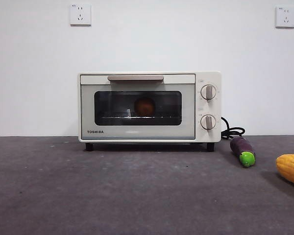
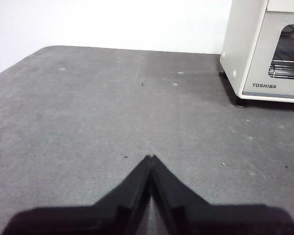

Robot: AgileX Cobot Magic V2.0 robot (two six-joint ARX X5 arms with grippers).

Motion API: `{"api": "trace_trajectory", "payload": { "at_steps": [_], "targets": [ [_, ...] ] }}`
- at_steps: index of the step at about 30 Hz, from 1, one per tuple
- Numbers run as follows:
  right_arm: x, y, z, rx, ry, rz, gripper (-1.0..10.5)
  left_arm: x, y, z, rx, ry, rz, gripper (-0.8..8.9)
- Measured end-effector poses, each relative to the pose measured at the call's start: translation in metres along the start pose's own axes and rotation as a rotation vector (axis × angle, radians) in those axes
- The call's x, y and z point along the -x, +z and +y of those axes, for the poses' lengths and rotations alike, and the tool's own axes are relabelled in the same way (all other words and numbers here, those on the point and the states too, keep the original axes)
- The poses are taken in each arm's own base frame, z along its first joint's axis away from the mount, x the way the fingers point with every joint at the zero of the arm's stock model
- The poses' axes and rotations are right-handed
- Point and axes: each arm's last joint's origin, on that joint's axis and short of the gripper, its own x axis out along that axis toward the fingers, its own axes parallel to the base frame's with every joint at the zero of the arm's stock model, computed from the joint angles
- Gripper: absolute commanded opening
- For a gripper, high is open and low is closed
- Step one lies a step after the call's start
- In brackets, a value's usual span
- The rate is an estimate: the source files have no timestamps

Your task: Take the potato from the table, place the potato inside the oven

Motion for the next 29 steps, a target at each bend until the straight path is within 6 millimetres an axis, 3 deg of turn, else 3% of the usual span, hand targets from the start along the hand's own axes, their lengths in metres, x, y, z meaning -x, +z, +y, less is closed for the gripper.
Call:
{"api": "trace_trajectory", "payload": {
  "at_steps": [29],
  "targets": [
    [0.0, 0.0, -0.0001, 0.016, -0.003, -0.002, 0.0, -0.0002, 0.0011, -0.0001, 0.013, -0.001, -0.011, -0.02]
  ]
}}
